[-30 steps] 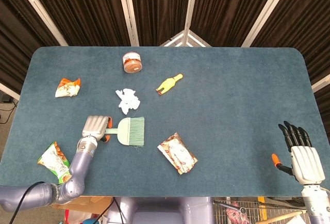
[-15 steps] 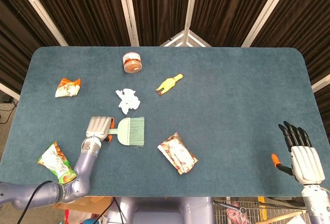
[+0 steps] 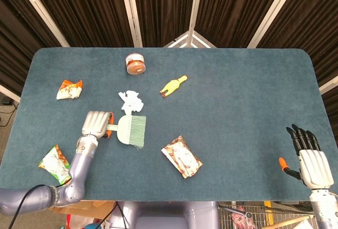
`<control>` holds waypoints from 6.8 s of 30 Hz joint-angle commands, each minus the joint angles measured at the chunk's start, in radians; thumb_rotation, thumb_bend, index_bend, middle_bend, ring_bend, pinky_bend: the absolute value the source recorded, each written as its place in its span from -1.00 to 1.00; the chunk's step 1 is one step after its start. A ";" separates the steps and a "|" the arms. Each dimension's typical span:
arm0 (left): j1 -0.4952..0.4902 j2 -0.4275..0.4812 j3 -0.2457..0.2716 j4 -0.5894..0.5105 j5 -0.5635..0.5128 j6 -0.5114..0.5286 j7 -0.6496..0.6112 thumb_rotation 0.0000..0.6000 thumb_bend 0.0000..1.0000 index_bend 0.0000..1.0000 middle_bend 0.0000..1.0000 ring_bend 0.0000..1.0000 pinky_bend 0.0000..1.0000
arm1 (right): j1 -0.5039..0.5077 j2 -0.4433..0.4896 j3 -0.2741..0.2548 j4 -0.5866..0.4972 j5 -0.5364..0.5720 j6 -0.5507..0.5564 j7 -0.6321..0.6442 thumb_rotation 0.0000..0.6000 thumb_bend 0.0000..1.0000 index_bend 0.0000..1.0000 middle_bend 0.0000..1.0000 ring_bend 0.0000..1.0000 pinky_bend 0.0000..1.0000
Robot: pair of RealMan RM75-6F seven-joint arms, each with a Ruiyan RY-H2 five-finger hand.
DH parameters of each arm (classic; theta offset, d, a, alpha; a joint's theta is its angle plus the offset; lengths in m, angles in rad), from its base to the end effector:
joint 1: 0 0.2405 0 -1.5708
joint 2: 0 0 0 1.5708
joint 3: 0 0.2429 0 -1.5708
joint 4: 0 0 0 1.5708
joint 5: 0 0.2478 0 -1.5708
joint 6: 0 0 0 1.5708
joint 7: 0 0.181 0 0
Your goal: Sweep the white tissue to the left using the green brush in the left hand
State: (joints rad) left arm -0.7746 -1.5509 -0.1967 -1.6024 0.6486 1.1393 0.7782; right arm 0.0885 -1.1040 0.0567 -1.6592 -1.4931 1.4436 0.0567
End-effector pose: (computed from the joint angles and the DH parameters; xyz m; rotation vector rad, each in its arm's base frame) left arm -0.1512 0.3738 -0.0540 -1.6751 -0.9634 -0.5997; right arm -0.3067 -0.2220 0.1128 1.3722 -0.9993 0.9545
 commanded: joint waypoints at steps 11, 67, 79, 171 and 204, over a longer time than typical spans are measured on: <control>-0.109 0.045 -0.127 -0.064 -0.133 0.013 0.067 1.00 0.51 0.63 1.00 1.00 1.00 | 0.000 0.001 0.003 -0.007 0.009 -0.004 0.000 1.00 -0.31 -1.00 -1.00 -1.00 -1.00; -0.219 0.254 -0.157 0.040 -0.602 -0.013 0.440 1.00 0.52 0.64 1.00 1.00 1.00 | 0.005 0.009 0.008 -0.018 0.017 -0.020 0.088 1.00 -0.31 -1.00 -1.00 -1.00 -1.00; -0.311 0.140 -0.003 0.179 -0.305 -0.073 0.504 1.00 0.65 0.60 1.00 1.00 1.00 | 0.004 0.010 0.009 -0.021 0.025 -0.023 0.093 1.00 -0.31 -1.00 -1.00 -1.00 -1.00; -0.409 -0.002 0.192 0.299 0.065 -0.090 0.616 1.00 0.59 0.65 1.00 1.00 1.00 | 0.005 -0.001 0.021 0.007 0.013 -0.001 0.132 1.00 -0.31 -1.00 -1.00 -1.00 -1.00; -0.145 0.322 0.498 0.220 0.328 -0.047 0.468 1.00 0.59 0.65 1.00 1.00 1.00 | 0.001 -0.012 0.021 0.007 0.005 0.016 0.098 1.00 -0.31 -1.00 -1.00 -1.00 -1.00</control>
State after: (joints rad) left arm -0.9320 -1.2469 0.2925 -1.3877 0.9575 1.0816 1.2637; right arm 0.0898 -1.1160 0.0778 -1.6520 -1.4885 1.4599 0.1547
